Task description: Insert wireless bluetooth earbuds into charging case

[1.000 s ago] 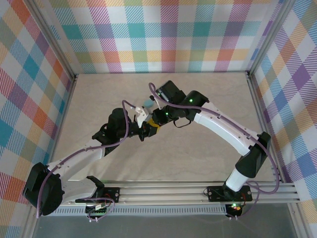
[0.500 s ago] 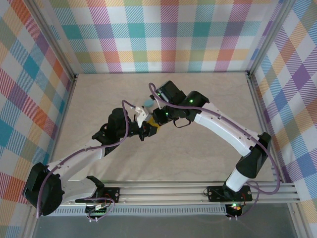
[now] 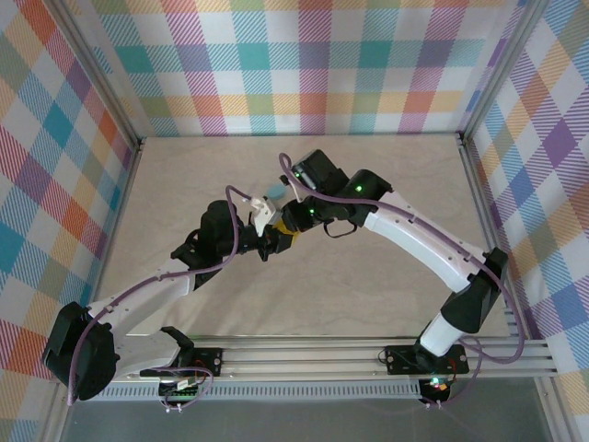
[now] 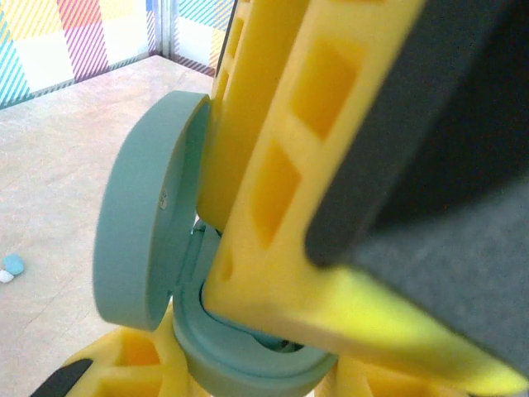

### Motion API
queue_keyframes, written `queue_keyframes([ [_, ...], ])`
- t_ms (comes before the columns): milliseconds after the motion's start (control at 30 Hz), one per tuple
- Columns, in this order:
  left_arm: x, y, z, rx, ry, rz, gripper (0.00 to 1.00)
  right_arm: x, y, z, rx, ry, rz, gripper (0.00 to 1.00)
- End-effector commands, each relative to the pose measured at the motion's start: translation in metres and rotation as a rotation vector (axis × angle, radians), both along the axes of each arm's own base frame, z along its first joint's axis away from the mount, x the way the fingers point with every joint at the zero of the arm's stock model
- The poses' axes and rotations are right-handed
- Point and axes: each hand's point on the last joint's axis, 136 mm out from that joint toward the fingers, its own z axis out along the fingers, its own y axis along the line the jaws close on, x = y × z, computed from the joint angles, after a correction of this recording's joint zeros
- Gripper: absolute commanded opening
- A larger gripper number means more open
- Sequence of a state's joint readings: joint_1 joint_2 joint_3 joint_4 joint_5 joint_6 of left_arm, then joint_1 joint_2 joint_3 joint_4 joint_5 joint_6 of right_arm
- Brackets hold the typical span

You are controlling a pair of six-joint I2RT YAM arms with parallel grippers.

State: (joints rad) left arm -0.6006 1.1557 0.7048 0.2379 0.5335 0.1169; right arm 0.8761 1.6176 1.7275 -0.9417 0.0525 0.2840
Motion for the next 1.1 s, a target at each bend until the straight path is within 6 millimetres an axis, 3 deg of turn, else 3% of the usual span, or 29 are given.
queue_keyframes([
  [0, -0.006, -0.003, 0.028, -0.060, -0.069, -0.026, 0.00, -0.003, -0.008, 0.013, 0.035, -0.006, -0.023, 0.34],
  [167, -0.006, -0.002, 0.028, -0.058, -0.072, -0.019, 0.00, -0.008, -0.007, 0.028, 0.096, -0.006, -0.018, 0.34],
  [500, -0.010, 0.001, 0.030, -0.050, -0.054, -0.021, 0.00, -0.026, -0.002, 0.094, 0.300, -0.112, 0.080, 0.29],
  [633, -0.014, 0.001, 0.029, -0.053, -0.046, -0.033, 0.00, -0.006, -0.006, 0.085, 0.267, -0.096, 0.035, 0.29],
  [767, -0.017, 0.002, 0.031, -0.062, -0.041, -0.034, 0.00, 0.009, 0.006, 0.071, 0.277, -0.028, 0.046, 0.29],
  [933, -0.020, 0.008, 0.037, -0.067, -0.051, -0.015, 0.00, 0.012, 0.014, 0.053, 0.298, 0.073, 0.074, 0.28],
  [1067, -0.020, 0.012, 0.040, -0.070, -0.064, 0.009, 0.00, 0.001, 0.020, 0.051, 0.342, 0.139, 0.122, 0.26],
])
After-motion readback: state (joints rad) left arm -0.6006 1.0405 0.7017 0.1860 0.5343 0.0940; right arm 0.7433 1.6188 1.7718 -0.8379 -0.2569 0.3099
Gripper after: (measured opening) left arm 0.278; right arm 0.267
